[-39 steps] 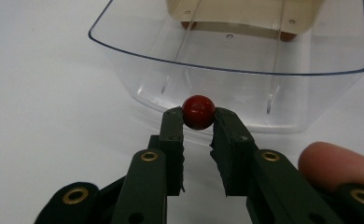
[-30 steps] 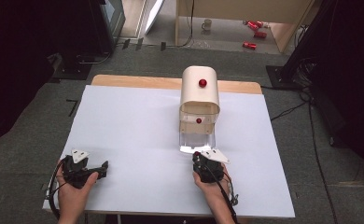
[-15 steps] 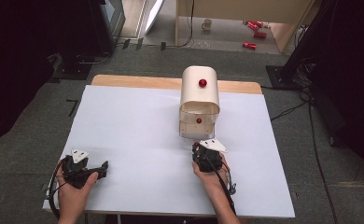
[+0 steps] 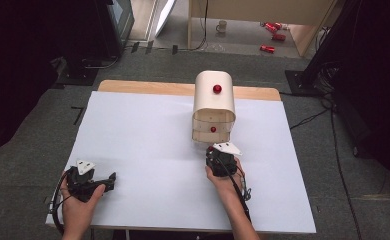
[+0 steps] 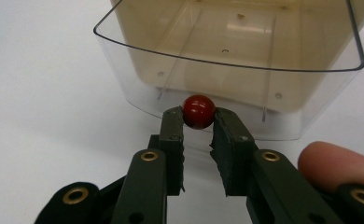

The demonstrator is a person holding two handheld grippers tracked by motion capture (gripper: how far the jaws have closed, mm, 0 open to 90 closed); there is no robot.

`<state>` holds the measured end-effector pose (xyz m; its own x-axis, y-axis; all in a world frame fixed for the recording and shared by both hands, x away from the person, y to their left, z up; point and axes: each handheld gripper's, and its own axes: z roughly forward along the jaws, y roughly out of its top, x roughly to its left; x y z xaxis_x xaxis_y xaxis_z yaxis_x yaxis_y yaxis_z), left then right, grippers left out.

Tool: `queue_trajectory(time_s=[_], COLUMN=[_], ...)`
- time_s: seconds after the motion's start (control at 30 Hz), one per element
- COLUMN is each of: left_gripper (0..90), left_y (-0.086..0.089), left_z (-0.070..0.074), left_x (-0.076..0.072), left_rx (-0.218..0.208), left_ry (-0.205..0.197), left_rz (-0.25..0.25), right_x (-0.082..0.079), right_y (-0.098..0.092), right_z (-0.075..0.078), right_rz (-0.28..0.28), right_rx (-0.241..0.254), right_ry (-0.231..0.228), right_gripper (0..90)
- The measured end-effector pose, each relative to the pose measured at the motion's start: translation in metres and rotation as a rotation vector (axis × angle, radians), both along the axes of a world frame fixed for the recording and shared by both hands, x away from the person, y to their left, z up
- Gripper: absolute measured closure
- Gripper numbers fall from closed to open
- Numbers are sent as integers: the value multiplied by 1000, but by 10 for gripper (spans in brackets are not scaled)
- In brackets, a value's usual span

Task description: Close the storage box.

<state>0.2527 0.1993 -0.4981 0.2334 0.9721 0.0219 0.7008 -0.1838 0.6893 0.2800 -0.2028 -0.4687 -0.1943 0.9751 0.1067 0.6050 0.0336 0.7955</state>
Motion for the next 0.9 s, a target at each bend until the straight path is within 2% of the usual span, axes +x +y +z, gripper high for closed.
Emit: queue_trajectory(time_s=[0.43,0.73,0.9], left_gripper=[19,19,19], left_y=[0,0,0], left_z=[0,0,0], left_x=[0,0,0], left_rx=[0,-1,-1], left_ry=[0,1,1], left_rz=[0,0,0], right_x=[13,21,22], right_y=[0,0,-3], right_z=[-1,-1,-1], right_rz=[-6,-9,7], right_rx=[-12,-18,-11], right_ry=[-10,-3,9], right_gripper=[753,749,722])
